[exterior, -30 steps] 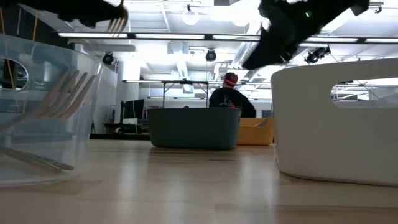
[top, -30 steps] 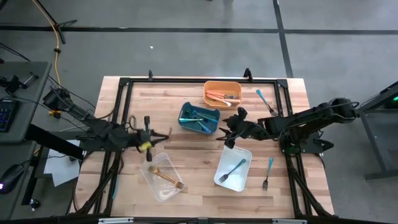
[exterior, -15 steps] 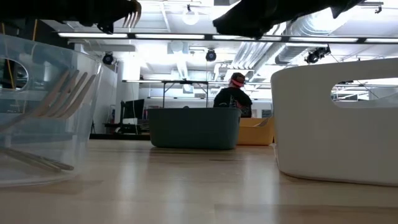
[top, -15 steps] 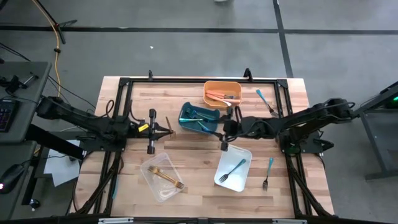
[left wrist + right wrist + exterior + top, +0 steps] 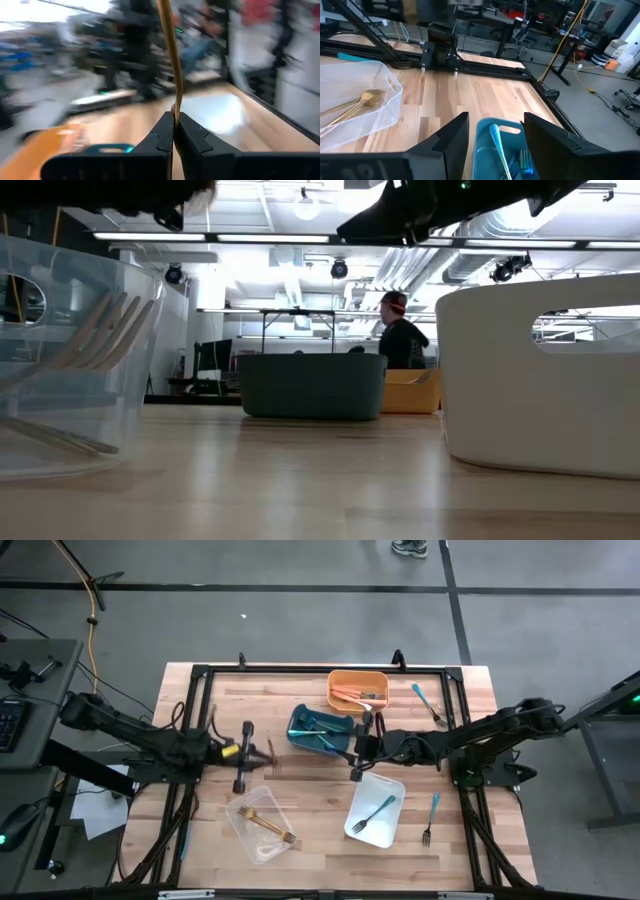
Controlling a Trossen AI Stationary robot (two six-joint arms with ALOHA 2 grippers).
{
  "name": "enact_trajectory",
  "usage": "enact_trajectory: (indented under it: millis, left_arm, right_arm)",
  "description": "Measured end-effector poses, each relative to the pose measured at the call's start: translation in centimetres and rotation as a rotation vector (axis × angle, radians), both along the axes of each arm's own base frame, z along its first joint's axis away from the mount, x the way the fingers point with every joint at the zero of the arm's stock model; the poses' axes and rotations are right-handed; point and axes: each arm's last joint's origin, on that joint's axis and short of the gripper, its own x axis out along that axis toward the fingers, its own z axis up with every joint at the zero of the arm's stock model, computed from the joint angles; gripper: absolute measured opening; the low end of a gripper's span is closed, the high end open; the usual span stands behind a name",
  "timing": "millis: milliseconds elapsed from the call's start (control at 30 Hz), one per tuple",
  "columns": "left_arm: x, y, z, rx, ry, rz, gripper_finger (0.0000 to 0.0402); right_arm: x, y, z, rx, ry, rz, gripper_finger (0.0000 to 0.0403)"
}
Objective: Sort silverware by color (type)
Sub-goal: Put the gold fork into the transparent bin
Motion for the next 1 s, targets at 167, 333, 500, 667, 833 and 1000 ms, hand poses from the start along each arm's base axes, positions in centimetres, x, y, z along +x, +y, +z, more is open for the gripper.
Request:
enact_trajectory:
  millis: [167,333,500,667,833,1000]
  left_arm:
    - [-0.3,-2.4,0.7,0.05,0.268,-0.121,0.0001]
    - [0.4,-5.5,1.9,0.063,0.412,-0.229,0.0001]
    - [0.9,-8.1,-0.1,0.245,0.693,-0.299,0.0001]
    - [0.9,-9.2,-2.2,0.314,0.982,-0.259,0.0002]
    - [0.9,-10.0,-2.6,0.346,1.073,-0.283,0.0001]
    - [0.9,-10.2,-3.6,0.323,1.16,-0.31,0.0004]
  right_arm:
    - [0.0,0.0,-0.2,0.016,0.021,0.003,0.0183]
    - [-0.1,0.0,-0.3,0.028,0.025,0.001,0.0183]
    - [-0.1,0.0,-0.4,0.048,0.033,-0.004,0.0183]
    - [-0.1,0.0,-0.6,0.069,0.041,-0.009,0.0183]
    - [-0.1,0.0,-0.6,0.069,0.045,-0.009,0.0183]
    - [-0.1,0.0,-0.6,0.069,0.048,-0.009,0.0183]
